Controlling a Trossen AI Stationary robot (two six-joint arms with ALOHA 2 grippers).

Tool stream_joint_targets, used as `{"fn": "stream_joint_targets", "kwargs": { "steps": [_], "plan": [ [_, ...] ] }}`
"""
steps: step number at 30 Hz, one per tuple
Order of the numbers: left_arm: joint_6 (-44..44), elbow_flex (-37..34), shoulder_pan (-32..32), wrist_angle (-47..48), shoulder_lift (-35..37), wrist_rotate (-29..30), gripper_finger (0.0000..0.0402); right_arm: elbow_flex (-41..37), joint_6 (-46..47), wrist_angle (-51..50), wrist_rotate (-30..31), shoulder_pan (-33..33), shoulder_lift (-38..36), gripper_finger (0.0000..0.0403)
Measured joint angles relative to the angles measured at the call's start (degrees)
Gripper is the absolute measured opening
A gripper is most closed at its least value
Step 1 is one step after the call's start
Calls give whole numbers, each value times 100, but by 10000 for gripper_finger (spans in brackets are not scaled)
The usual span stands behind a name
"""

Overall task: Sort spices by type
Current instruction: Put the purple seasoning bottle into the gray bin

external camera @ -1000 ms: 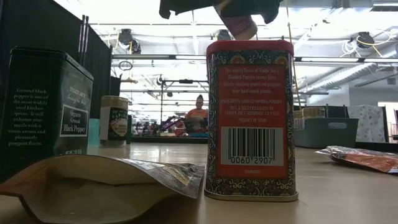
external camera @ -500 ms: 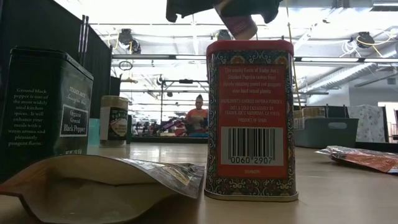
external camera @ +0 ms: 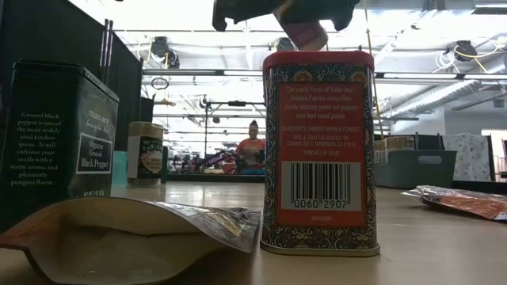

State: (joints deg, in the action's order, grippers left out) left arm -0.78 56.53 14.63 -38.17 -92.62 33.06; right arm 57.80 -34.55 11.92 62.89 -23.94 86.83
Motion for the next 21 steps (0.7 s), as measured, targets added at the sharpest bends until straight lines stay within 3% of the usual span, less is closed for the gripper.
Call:
{"fn": "stream_joint_targets", "kwargs": {
  "steps": [6, 14, 19, 21],
  "plan": [
    [20, 4, 50, 34, 4, 141, 234, 0, 136, 13, -41, 0, 0, 138],
    [-118, 9, 246, 691, 547, 633, 229, 2, 377, 481, -13, -59, -22, 224],
    [-3, -6, 495, 1826, 1133, 1626, 219, 2, 496, 510, 92, -138, -176, 257],
    [82, -9, 611, 2132, 1357, 1755, 218, 2, 503, 479, 55, -172, -239, 260]
  ]
}}
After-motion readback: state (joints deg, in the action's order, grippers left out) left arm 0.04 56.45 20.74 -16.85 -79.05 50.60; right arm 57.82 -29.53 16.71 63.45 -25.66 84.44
